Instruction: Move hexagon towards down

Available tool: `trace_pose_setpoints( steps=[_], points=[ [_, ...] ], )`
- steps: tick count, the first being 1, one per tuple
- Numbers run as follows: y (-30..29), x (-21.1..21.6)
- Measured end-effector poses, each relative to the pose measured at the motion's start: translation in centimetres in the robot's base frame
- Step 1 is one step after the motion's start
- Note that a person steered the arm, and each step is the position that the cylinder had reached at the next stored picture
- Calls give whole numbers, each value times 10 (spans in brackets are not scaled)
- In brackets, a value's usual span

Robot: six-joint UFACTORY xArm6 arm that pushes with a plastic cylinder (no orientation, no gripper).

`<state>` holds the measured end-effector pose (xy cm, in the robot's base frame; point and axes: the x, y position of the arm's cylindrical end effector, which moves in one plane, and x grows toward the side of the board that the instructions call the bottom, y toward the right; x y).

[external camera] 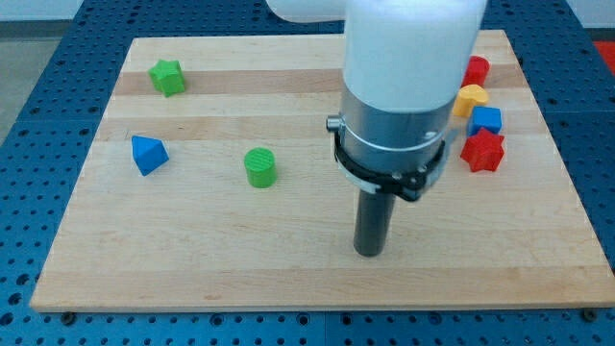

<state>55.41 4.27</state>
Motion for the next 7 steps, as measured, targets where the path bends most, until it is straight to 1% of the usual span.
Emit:
trace_pose_setpoints(
  steps=[1, 2, 3, 4, 6, 7],
  points=[
    [-34, -73],
    [-34, -73],
    [-39, -121],
    [-40, -148],
    [9, -150],
    [30, -137]
  ],
)
